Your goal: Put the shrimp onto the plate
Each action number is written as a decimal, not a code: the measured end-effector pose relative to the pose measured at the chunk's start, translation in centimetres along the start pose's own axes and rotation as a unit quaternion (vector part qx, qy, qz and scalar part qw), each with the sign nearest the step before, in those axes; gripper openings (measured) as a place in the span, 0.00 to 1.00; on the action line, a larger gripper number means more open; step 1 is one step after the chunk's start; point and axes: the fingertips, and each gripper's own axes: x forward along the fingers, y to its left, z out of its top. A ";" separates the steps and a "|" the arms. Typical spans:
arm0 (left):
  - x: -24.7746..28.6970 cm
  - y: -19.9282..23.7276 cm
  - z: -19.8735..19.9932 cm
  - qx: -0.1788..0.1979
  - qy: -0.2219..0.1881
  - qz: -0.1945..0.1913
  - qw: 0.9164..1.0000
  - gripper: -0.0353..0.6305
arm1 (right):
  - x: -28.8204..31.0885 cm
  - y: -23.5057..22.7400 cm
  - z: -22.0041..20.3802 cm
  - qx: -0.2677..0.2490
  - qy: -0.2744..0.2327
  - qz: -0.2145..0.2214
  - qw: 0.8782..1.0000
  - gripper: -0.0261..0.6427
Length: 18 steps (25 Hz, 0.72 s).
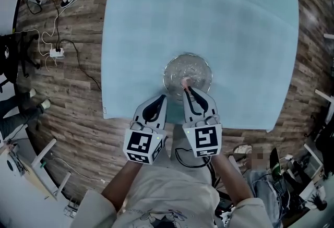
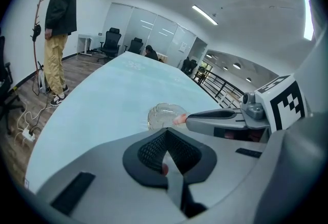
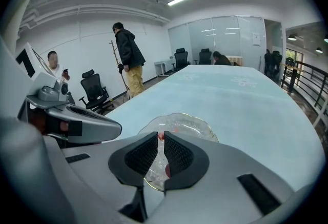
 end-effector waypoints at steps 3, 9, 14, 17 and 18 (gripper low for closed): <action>0.3 -0.3 -0.3 -0.002 0.001 -0.001 1.000 0.05 | 0.5 -0.2 -0.8 0.000 0.012 0.005 1.000 0.12; 1.0 0.1 -0.5 -0.002 0.008 0.000 1.000 0.05 | 2.5 -0.3 -0.9 0.011 0.024 0.016 1.000 0.12; 1.0 0.8 -0.5 -0.005 0.010 0.002 1.000 0.05 | 3.5 -0.3 -1.0 0.004 0.045 0.012 0.999 0.12; 1.0 1.0 -0.5 -0.004 0.012 0.002 1.000 0.05 | 3.7 -0.2 -1.3 -0.002 0.058 0.006 0.998 0.12; 0.9 1.0 -0.6 -0.005 0.012 0.001 1.000 0.05 | 3.7 -0.2 -1.3 -0.004 0.059 0.004 0.998 0.12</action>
